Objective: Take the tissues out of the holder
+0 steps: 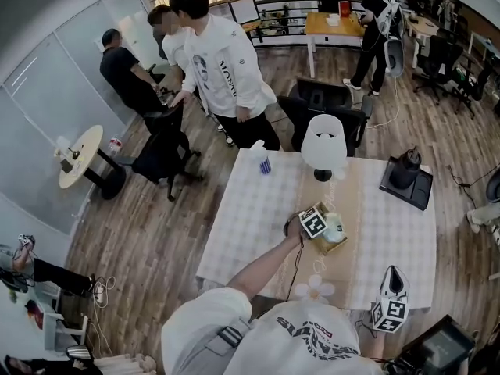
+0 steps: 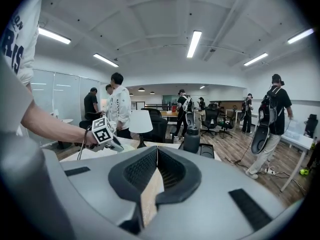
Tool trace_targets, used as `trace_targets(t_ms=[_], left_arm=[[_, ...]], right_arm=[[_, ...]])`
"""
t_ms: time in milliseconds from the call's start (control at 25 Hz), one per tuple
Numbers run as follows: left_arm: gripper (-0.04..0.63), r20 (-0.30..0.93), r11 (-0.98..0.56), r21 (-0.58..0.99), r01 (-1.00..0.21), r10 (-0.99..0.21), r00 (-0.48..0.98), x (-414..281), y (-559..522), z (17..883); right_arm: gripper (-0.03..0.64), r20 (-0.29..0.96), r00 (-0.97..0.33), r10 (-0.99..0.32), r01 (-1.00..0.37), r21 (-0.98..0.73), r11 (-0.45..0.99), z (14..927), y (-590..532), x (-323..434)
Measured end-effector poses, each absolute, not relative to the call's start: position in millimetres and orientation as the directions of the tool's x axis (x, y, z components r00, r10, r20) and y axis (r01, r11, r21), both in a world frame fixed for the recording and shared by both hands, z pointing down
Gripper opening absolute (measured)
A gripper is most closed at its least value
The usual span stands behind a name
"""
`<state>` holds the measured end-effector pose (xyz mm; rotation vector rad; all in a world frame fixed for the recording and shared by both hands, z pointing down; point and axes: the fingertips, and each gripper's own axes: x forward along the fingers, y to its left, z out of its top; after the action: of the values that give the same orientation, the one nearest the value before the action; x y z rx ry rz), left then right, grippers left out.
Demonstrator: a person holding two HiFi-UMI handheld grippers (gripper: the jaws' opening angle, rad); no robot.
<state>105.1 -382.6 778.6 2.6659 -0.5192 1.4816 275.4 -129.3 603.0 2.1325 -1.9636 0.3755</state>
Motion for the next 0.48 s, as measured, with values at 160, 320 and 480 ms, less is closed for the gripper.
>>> trace_targets(t_ms=[160, 320, 480], left_arm=[[0.006, 0.823, -0.947, -0.144, -0.288, -0.276, 0.496, 93.4, -364.4, 737.3], [0.006, 0.802, -0.94, -0.185, -0.288, -0.313, 0.509, 76.4, -341.8, 683.7], [0.006, 0.729, -0.919, -0.221, -0.325, -0.377, 0.571, 66.3, -326.1, 613.8]], right_arm=[[0.009, 0.33, 0.038, -0.943, -0.999, -0.011, -0.044, 601.8, -139.4, 265.4], [0.009, 0.331, -0.013, -0.944, -1.0, -0.005, 0.012, 601.1, -152.6, 253.8], [0.009, 0.33, -0.086, -0.94, -0.996, -0.005, 0.089, 601.4, -173.1, 234.8]])
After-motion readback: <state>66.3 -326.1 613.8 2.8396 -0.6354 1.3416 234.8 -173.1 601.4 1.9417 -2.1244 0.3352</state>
